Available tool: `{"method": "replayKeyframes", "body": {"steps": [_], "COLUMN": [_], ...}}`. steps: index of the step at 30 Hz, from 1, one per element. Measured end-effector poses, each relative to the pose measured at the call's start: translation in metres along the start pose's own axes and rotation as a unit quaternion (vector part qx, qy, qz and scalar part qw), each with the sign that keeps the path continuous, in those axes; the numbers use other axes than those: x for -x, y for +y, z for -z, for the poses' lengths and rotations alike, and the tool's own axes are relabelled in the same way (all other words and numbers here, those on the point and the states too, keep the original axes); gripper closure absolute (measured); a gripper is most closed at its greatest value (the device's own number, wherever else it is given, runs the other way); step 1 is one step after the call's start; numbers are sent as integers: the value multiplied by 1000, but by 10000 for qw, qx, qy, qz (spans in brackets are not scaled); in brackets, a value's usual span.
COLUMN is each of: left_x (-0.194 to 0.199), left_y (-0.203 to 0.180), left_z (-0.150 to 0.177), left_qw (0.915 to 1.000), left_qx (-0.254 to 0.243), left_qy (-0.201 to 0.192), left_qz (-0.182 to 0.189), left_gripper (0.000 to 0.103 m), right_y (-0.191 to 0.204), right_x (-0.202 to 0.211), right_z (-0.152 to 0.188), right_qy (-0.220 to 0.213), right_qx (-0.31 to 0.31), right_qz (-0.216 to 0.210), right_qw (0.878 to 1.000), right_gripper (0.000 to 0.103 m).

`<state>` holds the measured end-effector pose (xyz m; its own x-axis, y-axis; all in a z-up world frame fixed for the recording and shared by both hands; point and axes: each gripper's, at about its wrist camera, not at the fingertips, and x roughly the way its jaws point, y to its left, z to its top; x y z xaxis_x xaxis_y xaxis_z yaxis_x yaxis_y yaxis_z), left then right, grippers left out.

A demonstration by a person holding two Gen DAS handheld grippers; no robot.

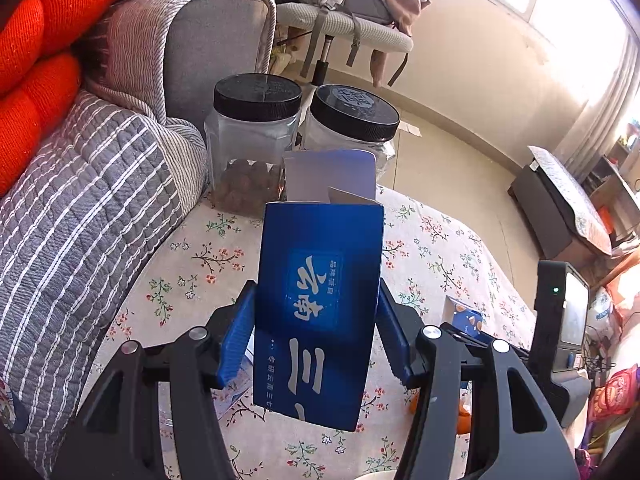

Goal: Collect trash
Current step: 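Grasp the blue biscuit box with the right tool while the left tool holds the blue box, then carry the biscuit box over the white bin and open the right tool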

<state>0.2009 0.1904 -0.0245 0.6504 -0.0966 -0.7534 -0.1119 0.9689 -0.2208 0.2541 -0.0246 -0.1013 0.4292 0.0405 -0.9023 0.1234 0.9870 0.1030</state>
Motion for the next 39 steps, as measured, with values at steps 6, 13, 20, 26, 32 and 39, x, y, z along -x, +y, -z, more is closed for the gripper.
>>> {"method": "replayKeyframes", "body": {"steps": [6, 13, 20, 26, 32, 39], "left_x": [4, 14, 36, 55, 64, 70], "left_y": [-1, -8, -30, -69, -104, -148], "left_z": [0, 6, 18, 39, 60, 80], "left_qw": [9994, 9951, 9902, 9857, 9853, 9864], "left_qx": [22, -54, -76, -296, -385, -553], "left_qy": [-284, -874, -1305, -1614, -1648, -1550], "left_qz": [-185, -463, -490, -379, -209, -4], "left_gripper": [47, 47, 46, 46, 46, 46], "right_y": [0, -6, -28, -54, -81, -124], "right_x": [52, 95, 125, 142, 159, 180], "right_z": [-10, -6, 17, 35, 44, 60], "right_qy": [-789, -1759, -2338, -2640, -2858, -3028], "right_qx": [125, 300, 296, 245, 224, 162], "right_qz": [-219, -52, 211, 406, 600, 875], "right_qw": [9966, 9839, 9716, 9634, 9561, 9489], "right_gripper": [51, 51, 50, 50, 50, 50]}}
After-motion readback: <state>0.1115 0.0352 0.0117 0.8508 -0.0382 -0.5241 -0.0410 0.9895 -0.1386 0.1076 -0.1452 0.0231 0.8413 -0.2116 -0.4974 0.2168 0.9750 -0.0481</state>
